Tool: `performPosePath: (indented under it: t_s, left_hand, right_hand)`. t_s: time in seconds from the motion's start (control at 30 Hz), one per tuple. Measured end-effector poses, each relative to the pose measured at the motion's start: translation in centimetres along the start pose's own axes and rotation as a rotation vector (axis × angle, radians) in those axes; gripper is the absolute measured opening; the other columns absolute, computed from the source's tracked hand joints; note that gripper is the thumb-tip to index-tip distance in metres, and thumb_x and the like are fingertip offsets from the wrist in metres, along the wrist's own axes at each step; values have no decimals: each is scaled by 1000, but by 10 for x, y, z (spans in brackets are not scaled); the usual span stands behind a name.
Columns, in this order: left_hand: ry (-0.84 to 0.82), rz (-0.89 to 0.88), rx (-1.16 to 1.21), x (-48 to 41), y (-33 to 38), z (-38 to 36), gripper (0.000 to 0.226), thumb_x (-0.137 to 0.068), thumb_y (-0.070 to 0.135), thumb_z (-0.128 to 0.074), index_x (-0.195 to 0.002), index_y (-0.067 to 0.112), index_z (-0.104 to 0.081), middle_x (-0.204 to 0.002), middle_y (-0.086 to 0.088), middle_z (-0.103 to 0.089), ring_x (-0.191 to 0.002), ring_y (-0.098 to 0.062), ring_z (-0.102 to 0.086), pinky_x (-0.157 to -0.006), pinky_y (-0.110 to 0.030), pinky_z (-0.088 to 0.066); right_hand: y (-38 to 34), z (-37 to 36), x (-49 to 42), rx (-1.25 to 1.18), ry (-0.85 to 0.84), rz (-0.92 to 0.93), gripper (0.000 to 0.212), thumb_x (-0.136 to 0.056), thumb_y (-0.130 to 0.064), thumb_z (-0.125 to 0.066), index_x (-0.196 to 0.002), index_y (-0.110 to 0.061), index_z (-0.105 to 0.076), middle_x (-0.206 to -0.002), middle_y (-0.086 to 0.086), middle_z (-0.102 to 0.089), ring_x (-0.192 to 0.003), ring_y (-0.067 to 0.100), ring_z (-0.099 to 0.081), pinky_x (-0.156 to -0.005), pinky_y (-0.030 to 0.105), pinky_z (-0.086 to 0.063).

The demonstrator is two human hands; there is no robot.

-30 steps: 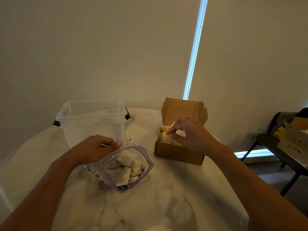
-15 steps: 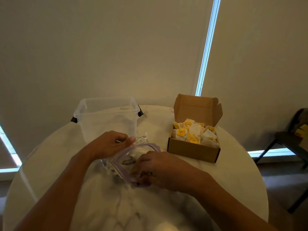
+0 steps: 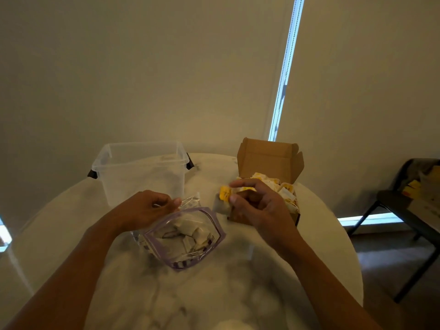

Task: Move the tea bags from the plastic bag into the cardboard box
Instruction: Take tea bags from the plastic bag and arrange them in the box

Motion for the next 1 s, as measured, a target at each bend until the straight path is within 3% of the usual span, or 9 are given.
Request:
performPosePath:
  t_s: [0.07,0.17,0.37,0.47,0.6,0.87,1.0]
  left_hand:
    - [-3,-16,1,2,6,1,51,-109,56,-47,-67,45,-74,-58,29,-63,-62,15,-60,-67,-19,-40]
    - [3,-54,-3,5,14,2,48,-108,56,-47,-65,64,-68,-57,30,-61,-60,13,-59,-64,-16,-39]
    - [33,-48,14,2,6,3,45,-103,63,-46,-65,52,-68,-56,22,-59,-58,6,-57,-64,-17,-39]
    - [26,-45,3,3,8,3,43,-103,62,-46,-67,56,-68,-59,25,-62,-61,8,-59,-63,-15,-39]
    - [25,-40,20,6,12,4,40,-102,62,-47,-70,58,-70,-60,23,-64,-62,8,-61,-61,-11,-38]
    - [37,-15,35,1,-4,2,43,-101,66,-50,-75,42,-75,-65,14,-69,-64,4,-63,-71,-25,-48]
    - [34,0,26,-1,-7,1,47,-100,67,-50,-79,35,-77,-66,16,-70,-65,7,-64,-72,-25,-48]
  right_hand:
    - [-3,23,-7,29,101,1,23,-99,-21,-74,-121,-26,-74,-103,-10,-80,-99,12,-76,-75,22,-60]
    - [-14,59,-22,15,189,37,20,-97,-16,-76,-118,-17,-75,-101,-1,-82,-88,15,-78,-73,22,-61]
    - [-8,103,-50,342,128,-16,16,-94,-15,-80,-108,-21,-75,-96,-3,-80,-84,15,-79,-84,40,-66]
    - [1,103,-54,423,49,-42,23,-93,-16,-81,-111,-27,-73,-95,-5,-79,-83,15,-79,-82,44,-67]
    - [9,86,-58,512,-34,-27,21,-93,-19,-81,-109,-31,-75,-101,-8,-77,-88,12,-77,-79,38,-67]
    - [22,48,-71,518,-136,-18,16,-98,-26,-76,-114,-31,-73,-110,-16,-73,-100,8,-74,-85,26,-63]
    - [29,34,-74,705,-167,45,19,-96,-24,-78,-115,-26,-77,-110,-12,-71,-101,7,-68,-92,28,-61]
Point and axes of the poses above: each hand's wrist, its own x-axis away from the middle knuckle, its own z-axis out of the back of the hand, y = z × x, the point moved 9 cm from there along -x, towards the middle knuckle
